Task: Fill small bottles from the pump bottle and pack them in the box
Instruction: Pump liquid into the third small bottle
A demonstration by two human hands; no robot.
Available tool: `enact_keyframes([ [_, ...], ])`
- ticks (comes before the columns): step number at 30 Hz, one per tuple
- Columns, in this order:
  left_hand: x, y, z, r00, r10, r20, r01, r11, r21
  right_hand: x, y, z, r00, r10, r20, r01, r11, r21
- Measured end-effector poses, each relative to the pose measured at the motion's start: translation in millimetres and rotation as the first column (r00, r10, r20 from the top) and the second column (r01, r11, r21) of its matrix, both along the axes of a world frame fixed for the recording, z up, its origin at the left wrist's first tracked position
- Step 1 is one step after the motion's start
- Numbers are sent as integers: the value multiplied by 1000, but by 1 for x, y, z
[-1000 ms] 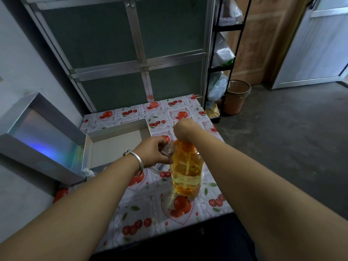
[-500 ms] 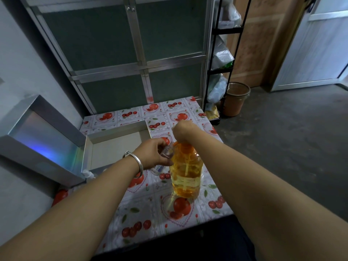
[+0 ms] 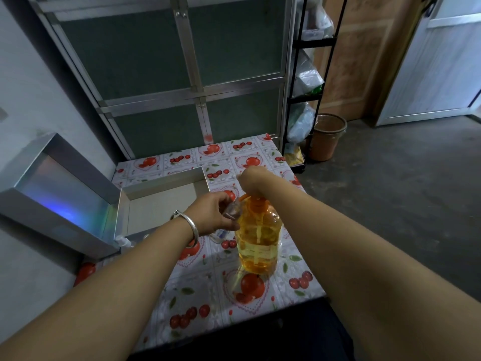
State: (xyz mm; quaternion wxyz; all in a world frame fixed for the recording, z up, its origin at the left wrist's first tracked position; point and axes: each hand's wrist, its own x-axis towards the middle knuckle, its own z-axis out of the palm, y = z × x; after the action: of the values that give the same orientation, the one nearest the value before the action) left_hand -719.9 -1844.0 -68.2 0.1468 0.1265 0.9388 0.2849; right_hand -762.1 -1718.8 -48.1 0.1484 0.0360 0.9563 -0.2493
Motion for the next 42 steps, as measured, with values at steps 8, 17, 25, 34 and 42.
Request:
enact_keyframes([
  [8, -2, 0, 1, 1000, 2, -8, -2, 1000, -12, -4, 7, -11, 998, 53, -35, -50, 996, 72],
  [17, -2, -1, -4, 1000, 14, -5, -14, 1000, -8, -9, 6, -9, 996, 85, -11, -83, 989, 120],
  [25, 1, 0, -4, 999, 41, 0, -41, 998, 53, -9, 6, -8, 990, 141, -3, -139, 978, 156],
  [34, 8, -4, -4, 988, 149, 49, -155, 968, 195, -2, 10, 4, 981, 22, 191, 51, 929, -368],
  [42, 16, -7, 1, 967, 236, 92, -253, 903, 346, -6, 10, 3, 998, -48, 50, 62, 942, -331],
])
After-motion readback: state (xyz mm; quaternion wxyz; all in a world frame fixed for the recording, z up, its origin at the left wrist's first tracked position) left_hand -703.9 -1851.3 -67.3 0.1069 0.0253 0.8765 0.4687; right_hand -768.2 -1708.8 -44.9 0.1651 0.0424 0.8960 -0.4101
